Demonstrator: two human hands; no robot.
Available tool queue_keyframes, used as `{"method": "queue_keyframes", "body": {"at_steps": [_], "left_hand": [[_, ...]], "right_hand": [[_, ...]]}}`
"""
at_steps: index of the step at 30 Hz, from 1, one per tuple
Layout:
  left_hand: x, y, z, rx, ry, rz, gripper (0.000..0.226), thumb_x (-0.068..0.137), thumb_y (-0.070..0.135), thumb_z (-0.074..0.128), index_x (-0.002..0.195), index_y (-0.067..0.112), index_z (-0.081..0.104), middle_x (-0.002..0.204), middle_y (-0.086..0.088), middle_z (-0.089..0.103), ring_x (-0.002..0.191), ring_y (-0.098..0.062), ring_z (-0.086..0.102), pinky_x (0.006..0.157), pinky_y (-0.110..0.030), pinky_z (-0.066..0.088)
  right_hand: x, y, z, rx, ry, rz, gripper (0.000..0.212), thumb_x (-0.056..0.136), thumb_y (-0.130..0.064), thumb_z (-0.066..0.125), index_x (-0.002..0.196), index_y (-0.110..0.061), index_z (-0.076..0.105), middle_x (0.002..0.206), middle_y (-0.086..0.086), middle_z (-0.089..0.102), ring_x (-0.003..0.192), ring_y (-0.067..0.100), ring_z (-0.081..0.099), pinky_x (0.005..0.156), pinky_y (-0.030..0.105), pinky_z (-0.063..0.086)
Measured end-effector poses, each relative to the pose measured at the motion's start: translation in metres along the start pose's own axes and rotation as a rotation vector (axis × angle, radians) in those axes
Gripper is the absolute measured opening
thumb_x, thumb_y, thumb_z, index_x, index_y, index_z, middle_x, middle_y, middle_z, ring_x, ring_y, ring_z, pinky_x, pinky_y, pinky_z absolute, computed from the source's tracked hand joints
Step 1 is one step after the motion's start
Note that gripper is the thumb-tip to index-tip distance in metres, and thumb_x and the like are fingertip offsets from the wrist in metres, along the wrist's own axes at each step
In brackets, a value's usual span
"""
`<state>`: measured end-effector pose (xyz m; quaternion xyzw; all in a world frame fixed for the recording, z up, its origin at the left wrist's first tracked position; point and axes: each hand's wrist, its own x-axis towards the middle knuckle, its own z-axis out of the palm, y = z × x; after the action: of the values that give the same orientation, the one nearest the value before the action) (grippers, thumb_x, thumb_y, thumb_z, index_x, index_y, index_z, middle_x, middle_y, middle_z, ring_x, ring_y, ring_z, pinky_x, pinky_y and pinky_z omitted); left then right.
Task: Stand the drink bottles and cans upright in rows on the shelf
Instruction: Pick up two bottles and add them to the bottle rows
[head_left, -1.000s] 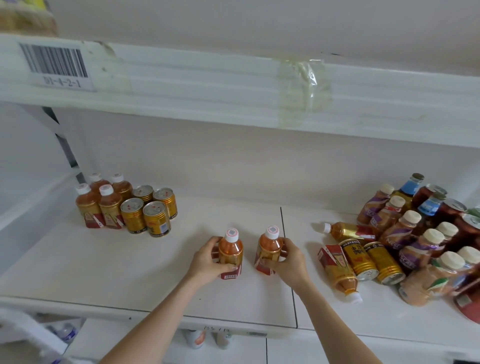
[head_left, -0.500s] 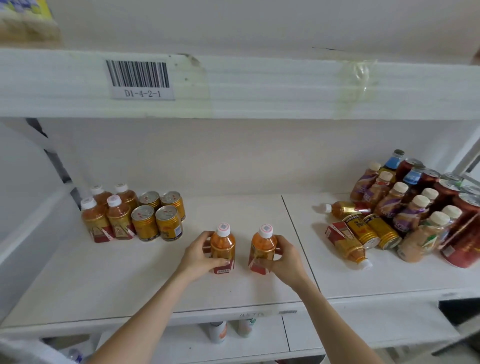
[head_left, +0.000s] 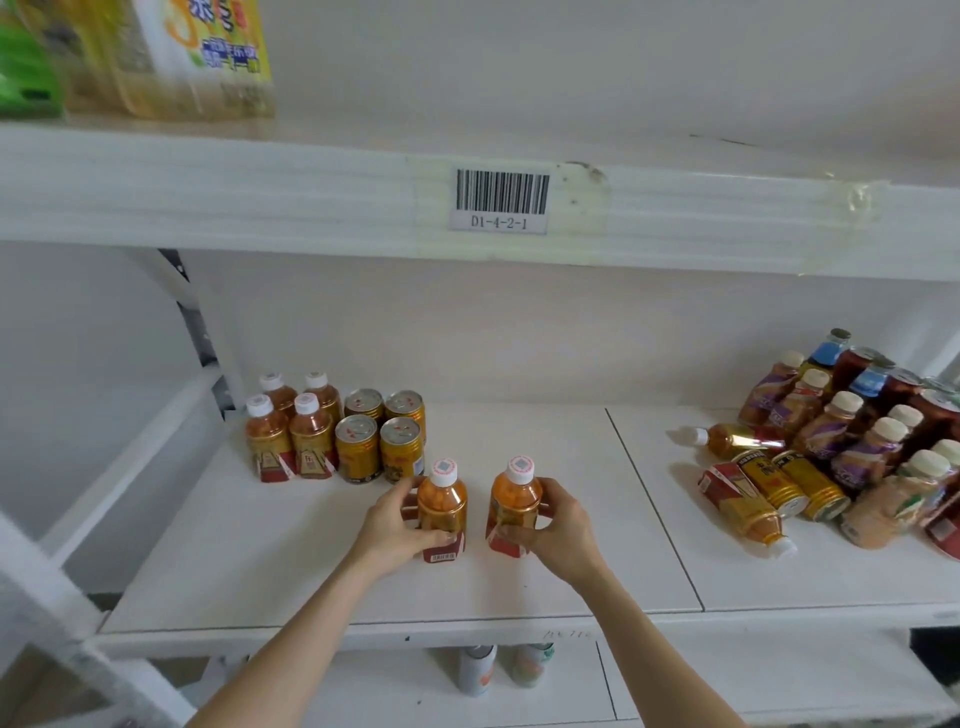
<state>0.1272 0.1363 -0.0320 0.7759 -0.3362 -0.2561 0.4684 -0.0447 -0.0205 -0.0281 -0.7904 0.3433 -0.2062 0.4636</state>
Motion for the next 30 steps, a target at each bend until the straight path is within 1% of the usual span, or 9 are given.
{"method": "queue_keyframes", "body": {"at_steps": [3, 6, 9, 11, 14, 19, 21, 26, 30], "left_hand": [[-0.004, -0.008, -0.022, -0.012, 0.018, 0.006, 0.076, 0.063, 0.028, 0.088, 0.127, 0.032, 0.047, 0.115, 0.012, 0.058, 0.107, -0.013, 0.055, 0.090, -0.031, 0.046], [-0.004, -0.020, -0.048, -0.008, 0.027, 0.000, 0.072, 0.063, 0.028, 0.088, 0.123, 0.033, 0.049, 0.114, 0.013, 0.058, 0.107, -0.013, 0.056, 0.090, -0.031, 0.047], [-0.003, -0.034, -0.077, 0.003, 0.042, 0.007, 0.072, 0.060, 0.028, 0.089, 0.118, 0.039, 0.048, 0.110, 0.017, 0.058, 0.107, -0.013, 0.056, 0.088, -0.030, 0.045], [-0.002, -0.043, -0.097, 0.019, 0.043, 0.000, 0.074, 0.060, 0.029, 0.090, 0.121, 0.038, 0.048, 0.113, 0.015, 0.057, 0.107, -0.012, 0.054, 0.088, -0.029, 0.044], [-0.001, -0.055, -0.124, 0.045, 0.025, -0.007, 0.082, 0.061, 0.030, 0.089, 0.130, 0.034, 0.044, 0.119, 0.013, 0.054, 0.108, -0.010, 0.052, 0.088, -0.029, 0.044], [0.004, -0.075, -0.161, 0.065, 0.017, -0.029, 0.082, 0.064, 0.027, 0.088, 0.133, 0.029, 0.044, 0.128, 0.007, 0.056, 0.117, -0.016, 0.054, 0.093, -0.035, 0.046], [0.007, -0.082, -0.173, 0.060, 0.014, -0.035, 0.082, 0.063, 0.026, 0.088, 0.131, 0.031, 0.044, 0.125, 0.008, 0.057, 0.112, -0.013, 0.054, 0.093, -0.034, 0.045], [0.011, -0.099, -0.194, 0.058, 0.034, -0.060, 0.083, 0.061, 0.027, 0.089, 0.131, 0.031, 0.045, 0.116, 0.013, 0.056, 0.107, -0.012, 0.053, 0.092, -0.035, 0.047], [0.013, -0.112, -0.208, 0.054, 0.061, -0.081, 0.077, 0.057, 0.025, 0.090, 0.122, 0.032, 0.048, 0.112, 0.011, 0.058, 0.104, -0.013, 0.056, 0.088, -0.031, 0.048]], "right_hand": [[0.004, -0.015, 0.020, -0.006, -0.017, -0.010, 0.062, 0.066, -0.025, 0.085, 0.118, -0.029, 0.051, 0.108, -0.013, 0.058, 0.100, 0.008, 0.055, 0.076, 0.017, 0.044], [0.007, -0.030, 0.045, -0.007, -0.033, -0.009, 0.063, 0.067, -0.024, 0.085, 0.120, -0.027, 0.051, 0.109, -0.012, 0.058, 0.101, 0.009, 0.055, 0.081, 0.022, 0.046], [0.007, -0.044, 0.073, 0.000, -0.041, 0.000, 0.065, 0.066, -0.024, 0.085, 0.122, -0.024, 0.051, 0.110, -0.010, 0.059, 0.103, 0.011, 0.056, 0.083, 0.024, 0.047], [0.007, -0.052, 0.092, 0.012, -0.042, 0.009, 0.064, 0.066, -0.024, 0.085, 0.121, -0.024, 0.052, 0.110, -0.010, 0.060, 0.103, 0.012, 0.057, 0.082, 0.023, 0.047], [0.008, -0.065, 0.121, 0.025, -0.030, 0.009, 0.062, 0.066, -0.024, 0.085, 0.119, -0.026, 0.052, 0.110, -0.009, 0.061, 0.102, 0.012, 0.058, 0.082, 0.023, 0.048], [0.011, -0.084, 0.163, 0.045, -0.040, 0.027, 0.064, 0.066, -0.025, 0.085, 0.120, -0.026, 0.051, 0.111, -0.010, 0.061, 0.103, 0.012, 0.057, 0.086, 0.028, 0.050], [0.014, -0.090, 0.177, 0.048, -0.051, 0.032, 0.067, 0.065, -0.025, 0.085, 0.122, -0.026, 0.051, 0.114, -0.009, 0.062, 0.105, 0.013, 0.058, 0.090, 0.032, 0.051], [0.022, -0.098, 0.205, 0.045, -0.075, 0.052, 0.068, 0.063, -0.024, 0.086, 0.122, -0.024, 0.053, 0.118, -0.007, 0.062, 0.108, 0.015, 0.058, 0.091, 0.032, 0.051], [0.029, -0.103, 0.223, 0.026, -0.095, 0.060, 0.070, 0.061, -0.025, 0.087, 0.122, -0.026, 0.053, 0.119, -0.006, 0.061, 0.109, 0.017, 0.057, 0.092, 0.035, 0.052]]}}
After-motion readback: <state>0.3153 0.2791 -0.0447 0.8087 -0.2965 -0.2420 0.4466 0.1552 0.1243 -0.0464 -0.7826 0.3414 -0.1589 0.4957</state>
